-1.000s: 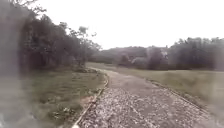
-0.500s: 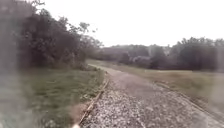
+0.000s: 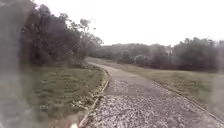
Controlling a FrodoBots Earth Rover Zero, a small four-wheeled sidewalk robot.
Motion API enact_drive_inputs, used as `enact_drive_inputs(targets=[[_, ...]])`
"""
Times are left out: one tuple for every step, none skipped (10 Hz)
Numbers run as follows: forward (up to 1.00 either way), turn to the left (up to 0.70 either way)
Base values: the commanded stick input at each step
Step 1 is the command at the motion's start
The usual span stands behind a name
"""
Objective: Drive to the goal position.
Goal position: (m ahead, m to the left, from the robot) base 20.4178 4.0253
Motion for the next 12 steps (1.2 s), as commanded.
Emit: enact_drive_inputs(targets=[[0.7,-0.13],[0.7,-0.13],[0.7,-0.13],[0.7,-0.13],[0.7,-0.13],[0.7,-0.13],[0.7,-0.13],[0.7,-0.11],[0.7,-0.07],[0.7,-0.04],[0.7,0.0],[0.7,0.0]])
